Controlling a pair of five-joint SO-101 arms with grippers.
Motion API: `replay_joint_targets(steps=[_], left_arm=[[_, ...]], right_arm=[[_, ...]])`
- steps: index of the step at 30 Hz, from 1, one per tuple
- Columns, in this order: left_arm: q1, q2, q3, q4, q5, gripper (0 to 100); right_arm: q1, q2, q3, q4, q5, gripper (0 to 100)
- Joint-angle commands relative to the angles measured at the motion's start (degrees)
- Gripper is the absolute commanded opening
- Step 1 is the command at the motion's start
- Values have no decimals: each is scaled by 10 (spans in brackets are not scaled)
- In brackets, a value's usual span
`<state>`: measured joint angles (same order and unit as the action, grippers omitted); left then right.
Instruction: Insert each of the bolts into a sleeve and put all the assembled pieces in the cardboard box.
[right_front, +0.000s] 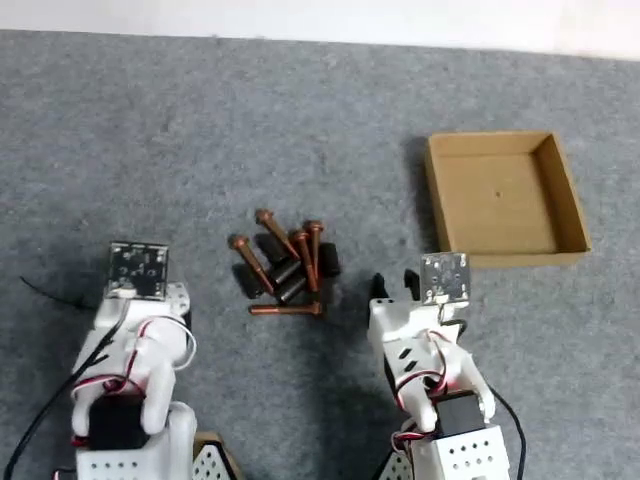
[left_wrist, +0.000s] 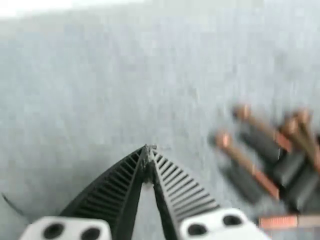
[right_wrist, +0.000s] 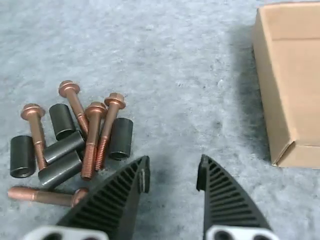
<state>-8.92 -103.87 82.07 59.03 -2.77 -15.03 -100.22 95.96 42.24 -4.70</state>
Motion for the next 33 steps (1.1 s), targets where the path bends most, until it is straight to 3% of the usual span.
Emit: replay_joint_targets(steps=[1,5,10,20,27,33], left_arm=[[-5,-7,-79,-56,-4,11],[22,-6,-105,-84,-2,11],[61,31,-115,-114,-3,46],[91,403,-268,-120,4,46],[102,527,-251,-174,129,46],[102,542,-145,-300,142,46]], right_arm=[[51,-2,92,-16,-2,152],[97,-2,81,-18,-2,152],[96,-2,79,-19,-4,152],[95,-2,80,-19,-4,152],[99,-2,79,-43,-5,152],[100,-2,77,-43,-3,152]])
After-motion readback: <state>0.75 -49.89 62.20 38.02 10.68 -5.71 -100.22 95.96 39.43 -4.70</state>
